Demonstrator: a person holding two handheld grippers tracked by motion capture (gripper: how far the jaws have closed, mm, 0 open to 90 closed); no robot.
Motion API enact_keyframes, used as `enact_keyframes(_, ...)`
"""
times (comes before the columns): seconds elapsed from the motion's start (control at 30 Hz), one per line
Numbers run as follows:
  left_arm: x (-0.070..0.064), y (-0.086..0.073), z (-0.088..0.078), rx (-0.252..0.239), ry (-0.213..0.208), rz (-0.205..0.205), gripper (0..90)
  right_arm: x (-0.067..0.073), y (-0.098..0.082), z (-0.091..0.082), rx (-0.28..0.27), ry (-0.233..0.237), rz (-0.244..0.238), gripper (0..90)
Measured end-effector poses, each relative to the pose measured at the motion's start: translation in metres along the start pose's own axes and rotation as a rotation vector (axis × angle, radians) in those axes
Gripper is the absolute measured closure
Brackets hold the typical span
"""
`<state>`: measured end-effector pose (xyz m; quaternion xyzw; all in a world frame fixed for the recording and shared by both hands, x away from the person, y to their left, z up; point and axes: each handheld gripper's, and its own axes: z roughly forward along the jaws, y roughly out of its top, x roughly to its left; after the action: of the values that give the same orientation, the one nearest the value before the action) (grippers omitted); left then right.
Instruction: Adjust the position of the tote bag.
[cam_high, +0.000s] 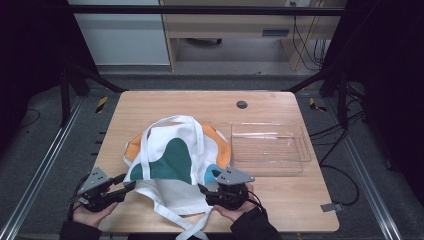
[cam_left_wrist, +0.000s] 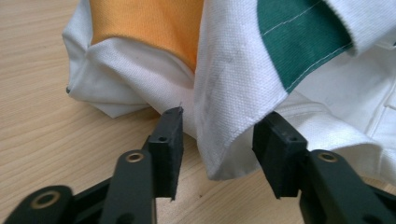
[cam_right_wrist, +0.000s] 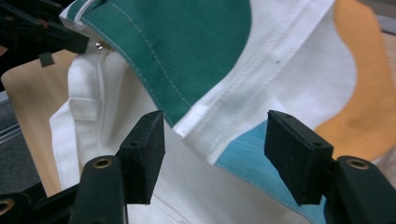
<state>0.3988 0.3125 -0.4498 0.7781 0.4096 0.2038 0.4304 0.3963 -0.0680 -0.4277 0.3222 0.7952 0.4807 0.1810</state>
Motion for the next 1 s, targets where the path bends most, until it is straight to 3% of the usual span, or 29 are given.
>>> enact_keyframes(0.2, 0.001, 0.002, 0.002, 0.013, -0.007, -0.001, 68.9, 0.010, 0.003, 0.014, 0.006, 0.028, -0.025, 40.5)
enact_keyframes(0.37, 0.001, 0.002, 0.004, 0.021, 0.012, 0.009, 76.5, 0.016, 0.006, 0.020, 0.002, 0.042, -0.036, 43.0)
enact_keyframes(0.57, -0.001, 0.002, 0.005, 0.025, 0.031, 0.014, 78.8, 0.024, 0.006, 0.033, 0.023, 0.057, -0.055, 43.8)
enact_keyframes(0.87, -0.002, 0.003, 0.005, 0.025, 0.032, 0.011, 79.5, 0.032, 0.007, 0.054, 0.031, 0.023, -0.077, 48.8)
enact_keyframes(1.0, -0.001, 0.003, 0.005, 0.024, 0.032, 0.010, 79.5, 0.033, 0.006, 0.059, 0.023, -0.020, -0.097, 59.9)
